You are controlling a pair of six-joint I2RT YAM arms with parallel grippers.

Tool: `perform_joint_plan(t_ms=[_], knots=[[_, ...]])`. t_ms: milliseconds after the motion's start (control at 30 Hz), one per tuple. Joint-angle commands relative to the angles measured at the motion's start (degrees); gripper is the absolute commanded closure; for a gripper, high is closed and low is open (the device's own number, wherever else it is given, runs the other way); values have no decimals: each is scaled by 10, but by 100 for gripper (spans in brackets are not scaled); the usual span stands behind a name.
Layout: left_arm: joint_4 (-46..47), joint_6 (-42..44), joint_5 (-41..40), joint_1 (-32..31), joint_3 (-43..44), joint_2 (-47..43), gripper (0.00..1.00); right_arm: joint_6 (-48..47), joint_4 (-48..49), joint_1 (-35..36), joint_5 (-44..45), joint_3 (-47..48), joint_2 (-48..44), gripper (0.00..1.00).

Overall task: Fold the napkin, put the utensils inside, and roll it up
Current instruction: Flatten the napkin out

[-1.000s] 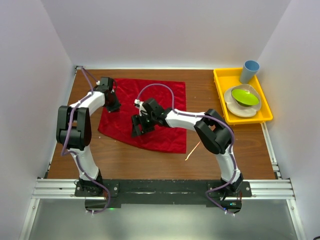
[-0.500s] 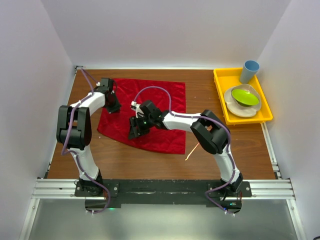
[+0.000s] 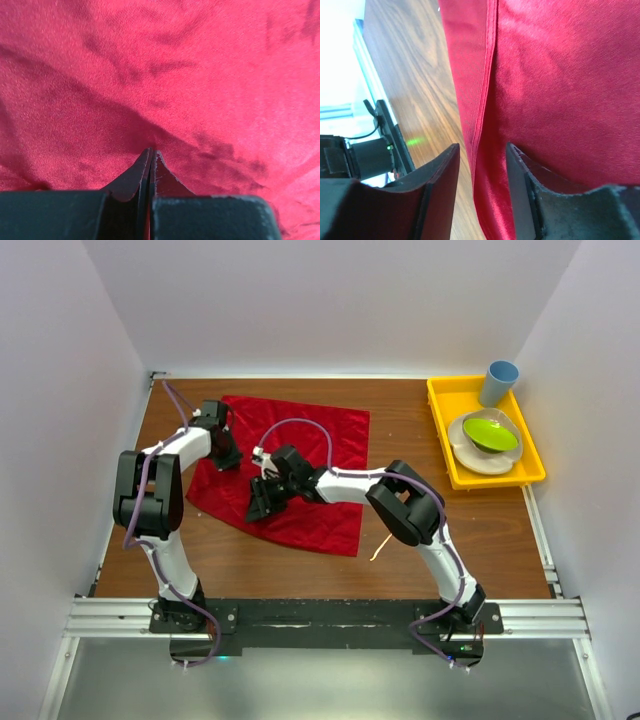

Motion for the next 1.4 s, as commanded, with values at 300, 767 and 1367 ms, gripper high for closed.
perform_joint_plan(t_ms=[300,767,1367], knots=[[-44,17,-93,-5,-4,-72,93,13,19,8,-22,8,6,62],[-94,76,-163,-4,-53,-146,63,43,-3,-12,21,2,-19,52],[-52,163,-159,-3,-60,-64,57,41,14,-29,9,-31,-26,55]])
